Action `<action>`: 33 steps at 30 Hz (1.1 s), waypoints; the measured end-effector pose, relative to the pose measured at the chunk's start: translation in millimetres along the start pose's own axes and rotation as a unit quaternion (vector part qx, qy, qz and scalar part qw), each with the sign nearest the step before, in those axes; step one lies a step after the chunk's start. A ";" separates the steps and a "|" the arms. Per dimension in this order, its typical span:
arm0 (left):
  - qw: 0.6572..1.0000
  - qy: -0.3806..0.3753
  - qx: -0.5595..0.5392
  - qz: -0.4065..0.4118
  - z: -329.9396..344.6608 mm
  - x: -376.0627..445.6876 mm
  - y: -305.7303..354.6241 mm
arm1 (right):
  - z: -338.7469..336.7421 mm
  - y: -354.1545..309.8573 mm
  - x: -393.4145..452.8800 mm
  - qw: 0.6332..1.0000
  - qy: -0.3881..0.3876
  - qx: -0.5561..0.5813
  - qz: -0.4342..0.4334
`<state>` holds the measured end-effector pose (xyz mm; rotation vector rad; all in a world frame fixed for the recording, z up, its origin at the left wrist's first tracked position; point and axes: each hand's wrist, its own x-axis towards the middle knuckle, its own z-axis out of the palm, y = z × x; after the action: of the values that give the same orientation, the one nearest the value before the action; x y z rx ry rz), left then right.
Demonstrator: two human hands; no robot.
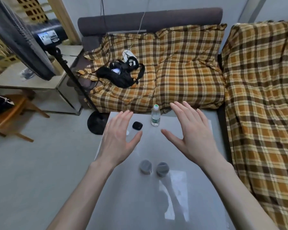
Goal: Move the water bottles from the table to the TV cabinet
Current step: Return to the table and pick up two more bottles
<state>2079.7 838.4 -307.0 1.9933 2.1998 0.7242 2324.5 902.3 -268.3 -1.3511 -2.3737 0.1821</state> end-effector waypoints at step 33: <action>0.957 -0.243 -0.016 -0.156 201.5 71.3 -177.0 | 304.0 98.1 205.9 0.961 -0.261 -0.071 0.061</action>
<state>1981.6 957.3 -537.7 1.5371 2.0984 0.1970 2186.6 1153.6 -517.9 -1.6874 -2.7694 0.4630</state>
